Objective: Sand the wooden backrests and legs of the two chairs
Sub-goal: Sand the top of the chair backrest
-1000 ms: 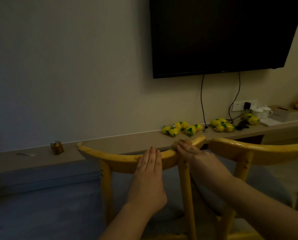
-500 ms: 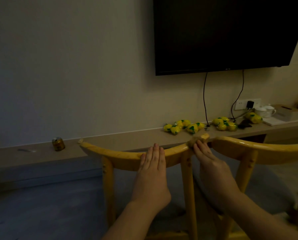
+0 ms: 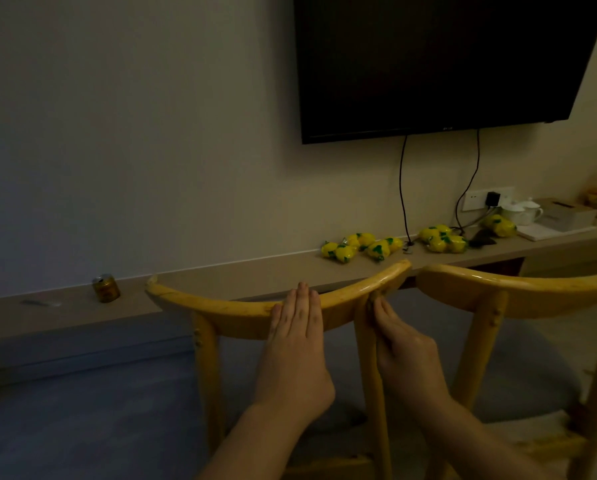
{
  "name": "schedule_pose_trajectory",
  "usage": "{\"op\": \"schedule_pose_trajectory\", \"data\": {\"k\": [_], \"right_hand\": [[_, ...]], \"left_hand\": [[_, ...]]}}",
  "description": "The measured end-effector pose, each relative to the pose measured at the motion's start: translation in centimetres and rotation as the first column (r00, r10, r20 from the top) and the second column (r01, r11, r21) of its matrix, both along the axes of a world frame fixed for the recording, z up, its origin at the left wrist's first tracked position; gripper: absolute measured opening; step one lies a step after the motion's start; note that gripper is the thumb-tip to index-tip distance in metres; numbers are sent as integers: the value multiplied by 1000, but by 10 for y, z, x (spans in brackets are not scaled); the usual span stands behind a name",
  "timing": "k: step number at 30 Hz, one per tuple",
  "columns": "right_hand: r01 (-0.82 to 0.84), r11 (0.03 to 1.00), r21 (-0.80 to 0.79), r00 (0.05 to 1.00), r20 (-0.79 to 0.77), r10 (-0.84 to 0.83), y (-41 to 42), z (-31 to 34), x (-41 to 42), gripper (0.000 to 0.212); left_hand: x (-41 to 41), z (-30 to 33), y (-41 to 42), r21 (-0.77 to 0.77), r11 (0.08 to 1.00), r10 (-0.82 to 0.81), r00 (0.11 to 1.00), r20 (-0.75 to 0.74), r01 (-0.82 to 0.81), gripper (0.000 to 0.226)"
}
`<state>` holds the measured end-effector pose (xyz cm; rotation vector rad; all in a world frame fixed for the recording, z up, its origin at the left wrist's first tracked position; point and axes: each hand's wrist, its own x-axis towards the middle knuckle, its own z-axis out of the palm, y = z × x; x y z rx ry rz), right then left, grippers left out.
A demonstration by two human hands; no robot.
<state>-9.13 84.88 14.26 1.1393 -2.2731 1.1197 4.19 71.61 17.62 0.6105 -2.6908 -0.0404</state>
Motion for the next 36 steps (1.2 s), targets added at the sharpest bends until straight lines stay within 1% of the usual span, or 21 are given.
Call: {"op": "schedule_pose_trajectory", "data": {"k": [4, 6, 8, 9, 11, 13, 15, 17, 19, 21, 22, 24, 25, 26, 27, 28, 30, 31, 33, 34, 36], "right_hand": [[-1, 999, -36, 999, 52, 3, 0, 1, -5, 60], [23, 993, -114, 998, 55, -17, -1, 5, -3, 57], [10, 980, -197, 999, 38, -3, -5, 6, 4, 57], [0, 977, -212, 999, 39, 8, -7, 4, 7, 57], [17, 978, -208, 996, 90, 2, -9, 0, 9, 57], [77, 977, -197, 977, 210, -34, -7, 1, 3, 52], [101, 980, -169, 959, 278, -51, -3, 4, -3, 46], [75, 978, -193, 964, 264, -22, 0, 9, -3, 46], [16, 974, -226, 986, 162, 22, -1, 8, 4, 52], [-1, 981, -194, 995, 95, 20, -3, 5, 8, 56], [16, 984, -180, 994, 109, 4, -4, 4, 7, 55], [80, 985, -154, 976, 215, -46, -4, 7, 1, 49], [94, 986, -138, 963, 265, -55, -3, 8, -1, 45], [89, 987, -136, 959, 280, -47, -1, 9, -1, 43], [72, 984, -160, 968, 251, -30, 0, 12, 1, 41], [48, 981, -190, 982, 187, -12, 0, 15, 5, 41], [-22, 980, -200, 997, 74, 38, -3, 12, 14, 47], [-27, 986, -164, 999, 33, 33, -6, 9, 15, 52], [27, 997, -72, 1000, -10, -28, -10, 5, 14, 57], [48, 998, -43, 998, -27, -49, -11, 3, 14, 59], [72, 997, 6, 991, -110, -71, -14, -1, 17, 65]], "left_hand": [[-2, 0, 1, -11, 1000, 0, 1000, 5, 0, 107], [-3, 0, 2, -14, 1000, 4, 1000, 8, -4, 107], [-1, -1, 2, -18, 1000, 9, 1000, 4, -8, 107], [-1, -1, 2, -17, 1000, 9, 1000, 7, -9, 107], [1, -1, 1, -13, 1000, 9, 1000, 15, -8, 108], [0, 1, 2, -20, 1000, 7, 1000, 17, -7, 109], [-1, 2, 3, -17, 1000, 9, 1000, 23, -9, 109], [-1, 1, 3, -21, 1000, 16, 1000, 24, -15, 110], [0, 0, 3, -22, 1000, 21, 1000, 20, -20, 110], [0, -1, 2, -17, 1000, 19, 1000, 12, -19, 110], [0, -1, 2, -17, 1000, 16, 1000, 12, -15, 110], [-1, 1, 2, -27, 1000, 10, 1000, 14, -10, 109], [-1, 1, 2, -34, 999, 9, 1000, 16, -9, 109], [-1, 0, 2, -39, 999, 11, 1000, 17, -10, 109], [-1, 0, 3, -42, 999, 14, 1000, 19, -13, 108], [-1, -1, 3, -45, 999, 16, 1000, 20, -16, 109], [0, -3, 2, -49, 999, 20, 1000, 18, -19, 109], [-1, -3, 1, -49, 999, 18, 1000, 18, -17, 109], [-2, -3, 0, -49, 999, 9, 1000, 26, -8, 108], [-2, -3, 0, -47, 999, 8, 1000, 29, -6, 108], [-2, -3, 0, -38, 999, 8, 1000, 27, -6, 108]]}}
